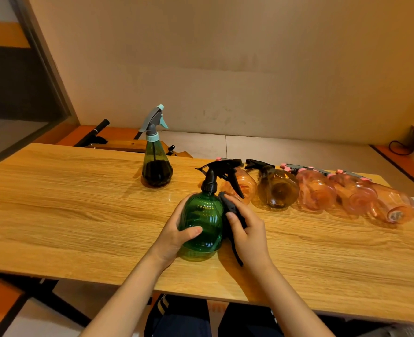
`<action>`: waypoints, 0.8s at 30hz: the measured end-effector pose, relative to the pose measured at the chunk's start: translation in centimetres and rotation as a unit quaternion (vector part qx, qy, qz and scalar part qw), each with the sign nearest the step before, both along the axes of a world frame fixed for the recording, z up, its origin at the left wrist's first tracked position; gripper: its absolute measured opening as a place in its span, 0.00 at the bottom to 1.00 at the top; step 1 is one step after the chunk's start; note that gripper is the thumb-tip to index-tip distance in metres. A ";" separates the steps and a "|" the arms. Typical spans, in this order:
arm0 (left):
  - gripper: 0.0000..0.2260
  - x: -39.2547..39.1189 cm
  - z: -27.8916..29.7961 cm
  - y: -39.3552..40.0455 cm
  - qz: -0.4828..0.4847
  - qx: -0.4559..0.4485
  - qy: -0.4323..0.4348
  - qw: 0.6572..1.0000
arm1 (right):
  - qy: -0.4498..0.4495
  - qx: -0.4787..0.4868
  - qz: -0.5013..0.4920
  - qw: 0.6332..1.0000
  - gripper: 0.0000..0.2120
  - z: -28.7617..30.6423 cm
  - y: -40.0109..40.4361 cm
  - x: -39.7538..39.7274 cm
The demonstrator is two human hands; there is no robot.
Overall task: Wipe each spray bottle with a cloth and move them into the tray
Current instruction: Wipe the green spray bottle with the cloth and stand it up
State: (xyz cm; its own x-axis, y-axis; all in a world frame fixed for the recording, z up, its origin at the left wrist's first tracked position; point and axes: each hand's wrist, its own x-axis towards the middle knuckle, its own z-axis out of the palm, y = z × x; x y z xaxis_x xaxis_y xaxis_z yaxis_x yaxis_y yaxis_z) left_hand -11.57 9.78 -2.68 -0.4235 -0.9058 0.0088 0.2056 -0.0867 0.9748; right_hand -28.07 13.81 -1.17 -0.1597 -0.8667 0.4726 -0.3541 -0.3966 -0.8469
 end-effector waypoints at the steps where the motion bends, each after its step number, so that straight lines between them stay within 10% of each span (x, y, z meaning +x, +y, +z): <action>1: 0.43 0.0 -0.1 0.0 -0.002 -0.004 -0.002 1.000 | -0.009 0.001 -0.001 1.000 0.18 -0.1 0.1 0.1; 10: 0.43 -0.7 -1.0 0.2 0.023 -0.111 -0.118 0.987 | -0.047 -0.010 -0.025 0.999 0.20 -1.3 1.5 0.2; 24: 0.28 -1.0 -0.2 0.4 0.140 0.005 0.003 0.990 | 0.095 -0.079 -0.009 0.992 0.19 -2.9 2.7 1.1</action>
